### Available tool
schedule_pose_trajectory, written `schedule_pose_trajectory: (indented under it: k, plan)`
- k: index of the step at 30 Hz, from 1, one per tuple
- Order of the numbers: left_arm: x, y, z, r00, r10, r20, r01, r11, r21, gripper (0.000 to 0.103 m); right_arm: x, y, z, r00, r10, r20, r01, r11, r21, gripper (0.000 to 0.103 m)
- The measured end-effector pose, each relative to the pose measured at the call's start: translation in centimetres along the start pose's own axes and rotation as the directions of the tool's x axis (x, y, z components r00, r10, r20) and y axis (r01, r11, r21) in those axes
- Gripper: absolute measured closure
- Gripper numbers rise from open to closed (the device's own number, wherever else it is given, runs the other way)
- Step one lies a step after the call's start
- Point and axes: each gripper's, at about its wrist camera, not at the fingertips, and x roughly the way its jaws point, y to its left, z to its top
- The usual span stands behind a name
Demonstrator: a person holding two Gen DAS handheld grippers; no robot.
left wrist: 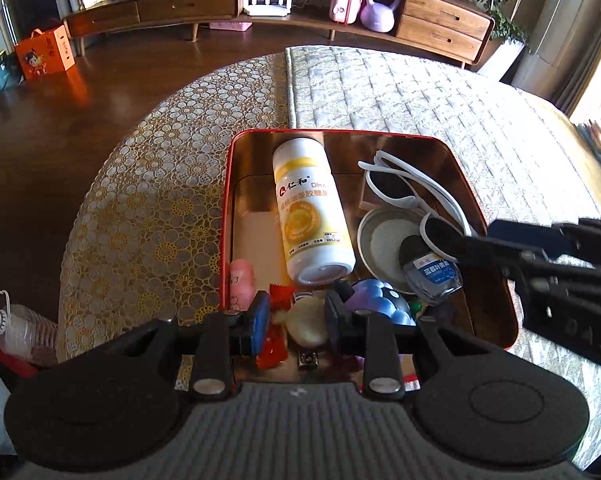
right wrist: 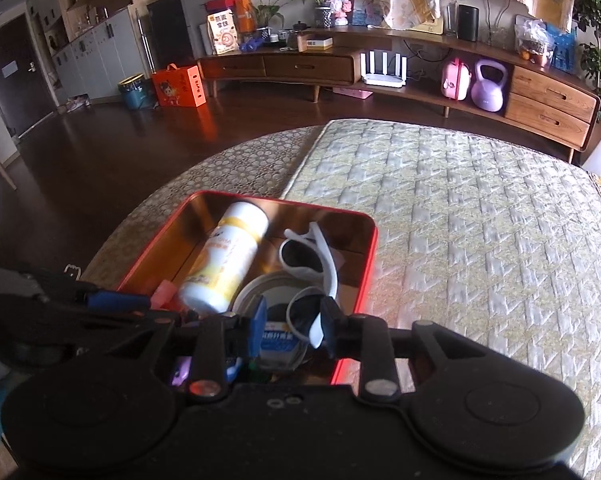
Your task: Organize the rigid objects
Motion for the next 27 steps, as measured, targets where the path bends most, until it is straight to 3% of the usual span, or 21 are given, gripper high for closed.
schedule_pose_trajectory:
  k: [1,4,5,10,19,22,27]
  plan:
    - [-0.2,0.0,-0.1,1.000,-0.002,0.007,0.002,1.000,-0.001,0.070,-0.2,0.0,-0.1,1.000,0.004,0.002,-0.004,1.000,0.000,0.070]
    - [-1.1,-0.1,-0.5,0.999,0.004,0.038,-0.004,1.000,0.002,0.043,-1.1,0.3,-0.6,1.000,0.018,0.006,-0.018,1.000,-0.002,0.067]
    - [-1.5,-0.2,-0.6,0.999,-0.005,0.050,0.005,1.000,-0.001,0.040,-1.4,0.4,-0.7,1.000,0.022,0.008,-0.022,1.000,-0.004,0.065]
    - [-3.0,-0.6,-1.3,0.996,0.011,0.085,-0.012,1.000,0.007,0.040,-3.0,0.9,-1.3,0.999,0.033,0.033,-0.032,0.999,-0.019,0.061]
    - [-7.0,-1.5,-2.8,0.983,0.035,0.180,-0.044,0.998,0.044,0.037,-6.9,1.0,-2.1,0.991,0.068,0.111,-0.067,0.998,-0.014,0.042]
    - [-8.6,-2.0,-3.6,0.974,0.034,0.225,-0.050,0.997,0.065,0.028,-8.5,1.1,-2.6,0.986,0.072,0.148,-0.069,0.997,-0.022,0.033]
    - [-10.7,-2.6,-4.8,0.958,0.037,0.284,-0.057,0.996,0.064,0.023,-10.9,1.1,-3.6,0.975,0.081,0.205,-0.076,0.997,-0.035,0.017]
